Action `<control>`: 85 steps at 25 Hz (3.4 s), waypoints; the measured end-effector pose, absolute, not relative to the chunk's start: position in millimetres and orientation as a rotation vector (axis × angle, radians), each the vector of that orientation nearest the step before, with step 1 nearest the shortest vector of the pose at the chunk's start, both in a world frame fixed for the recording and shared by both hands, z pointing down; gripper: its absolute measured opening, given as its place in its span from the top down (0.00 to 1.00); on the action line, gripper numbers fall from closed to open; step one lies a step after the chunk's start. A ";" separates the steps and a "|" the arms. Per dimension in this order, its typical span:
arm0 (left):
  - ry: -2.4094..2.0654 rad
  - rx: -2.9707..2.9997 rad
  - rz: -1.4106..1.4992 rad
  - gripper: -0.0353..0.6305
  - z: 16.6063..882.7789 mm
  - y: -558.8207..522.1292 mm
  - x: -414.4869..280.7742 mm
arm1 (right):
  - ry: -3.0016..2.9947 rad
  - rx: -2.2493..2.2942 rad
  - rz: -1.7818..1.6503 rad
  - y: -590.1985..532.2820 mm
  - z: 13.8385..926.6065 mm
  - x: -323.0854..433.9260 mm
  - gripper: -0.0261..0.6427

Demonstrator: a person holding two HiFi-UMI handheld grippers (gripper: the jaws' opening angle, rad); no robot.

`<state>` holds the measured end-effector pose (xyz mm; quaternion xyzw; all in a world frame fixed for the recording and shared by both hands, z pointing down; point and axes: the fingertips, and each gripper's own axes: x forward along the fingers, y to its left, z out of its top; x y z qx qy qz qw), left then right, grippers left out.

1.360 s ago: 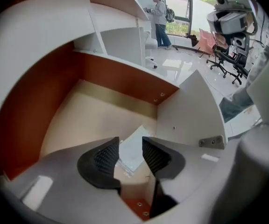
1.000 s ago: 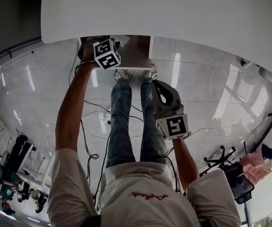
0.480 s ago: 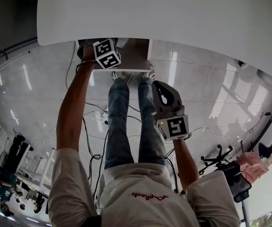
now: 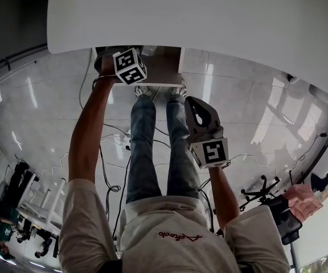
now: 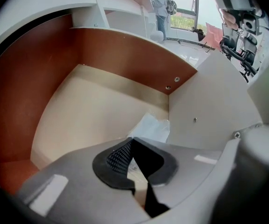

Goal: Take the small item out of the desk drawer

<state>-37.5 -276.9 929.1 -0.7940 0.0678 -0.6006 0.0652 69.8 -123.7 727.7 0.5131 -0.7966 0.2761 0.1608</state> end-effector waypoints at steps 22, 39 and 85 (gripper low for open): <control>0.463 -2.523 -1.437 0.93 797.3 -232.7 -39.7 | -2.258 1.425 0.678 -136.9 721.5 66.9 0.94; 0.974 -2.888 -1.111 0.93 695.5 -203.1 -46.9 | -2.265 1.503 0.582 -155.8 671.6 69.3 0.94; 1.379 -2.918 -0.263 0.93 345.7 -249.6 -71.9 | -2.388 1.833 -0.010 -211.7 356.8 103.5 0.94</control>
